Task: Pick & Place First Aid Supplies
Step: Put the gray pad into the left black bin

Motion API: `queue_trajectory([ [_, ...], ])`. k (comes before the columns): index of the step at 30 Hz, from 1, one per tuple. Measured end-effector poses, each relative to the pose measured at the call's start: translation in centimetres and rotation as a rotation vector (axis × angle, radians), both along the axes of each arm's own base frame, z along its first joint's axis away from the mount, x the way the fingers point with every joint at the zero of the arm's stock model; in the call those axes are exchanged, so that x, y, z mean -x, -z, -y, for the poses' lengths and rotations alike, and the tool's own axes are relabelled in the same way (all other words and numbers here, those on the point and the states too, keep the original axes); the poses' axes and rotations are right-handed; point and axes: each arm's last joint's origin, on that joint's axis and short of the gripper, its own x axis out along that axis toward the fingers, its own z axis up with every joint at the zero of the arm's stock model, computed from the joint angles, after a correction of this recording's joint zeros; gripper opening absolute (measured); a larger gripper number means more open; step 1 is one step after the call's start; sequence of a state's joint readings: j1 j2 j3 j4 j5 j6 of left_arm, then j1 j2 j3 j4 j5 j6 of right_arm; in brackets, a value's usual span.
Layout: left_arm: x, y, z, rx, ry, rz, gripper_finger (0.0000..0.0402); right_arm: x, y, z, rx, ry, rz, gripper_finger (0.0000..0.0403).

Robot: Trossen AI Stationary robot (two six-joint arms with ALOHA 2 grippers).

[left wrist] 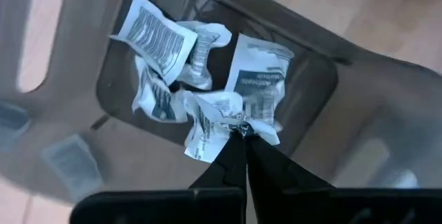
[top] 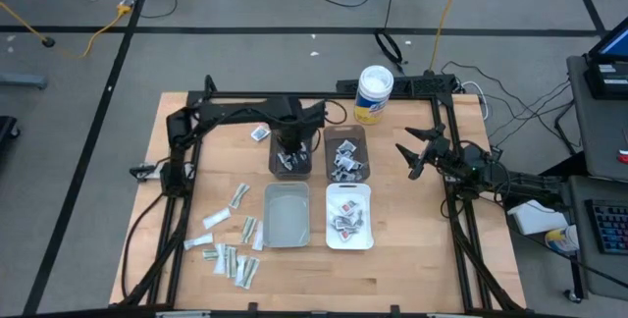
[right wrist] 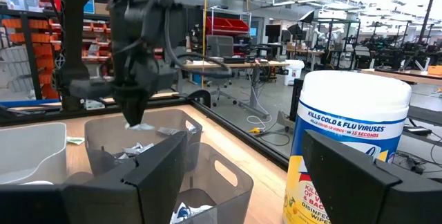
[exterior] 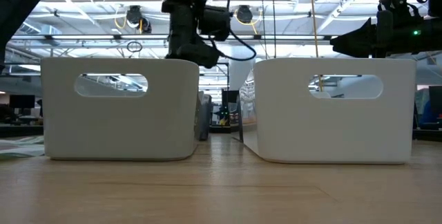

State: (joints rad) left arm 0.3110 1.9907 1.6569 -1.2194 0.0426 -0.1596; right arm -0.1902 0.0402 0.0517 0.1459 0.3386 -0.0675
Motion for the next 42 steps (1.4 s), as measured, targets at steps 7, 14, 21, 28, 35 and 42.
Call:
queue_trajectory([
  [7,0.4,2.8,0.5,0.004,0.008,-0.011,0.0,0.0,0.0,0.0,0.0,0.0,0.0,0.0279],
  [14,0.6,3.7,0.5,0.004,0.006,-0.012,0.0014,0.0,0.0,0.0,0.0,0.0,0.001,0.0279],
  [21,0.6,3.7,0.4,0.014,0.009,0.0,0.0109,0.0,0.0,0.0,0.0,0.0,0.0,0.0279],
  [28,0.5,3.7,0.2,0.072,0.027,0.036,0.0233,0.0,0.0,0.0,0.0,0.0,0.0,0.0279],
  [35,0.6,3.4,0.1,0.1,0.077,0.034,0.0303,0.0,0.0,0.0,0.0,0.0,0.0,0.0279],
  [42,1.0,0.8,-1.5,0.082,0.085,-0.005,0.0314,0.0,0.0,0.0,0.0,0.0,0.0,0.0279],
])
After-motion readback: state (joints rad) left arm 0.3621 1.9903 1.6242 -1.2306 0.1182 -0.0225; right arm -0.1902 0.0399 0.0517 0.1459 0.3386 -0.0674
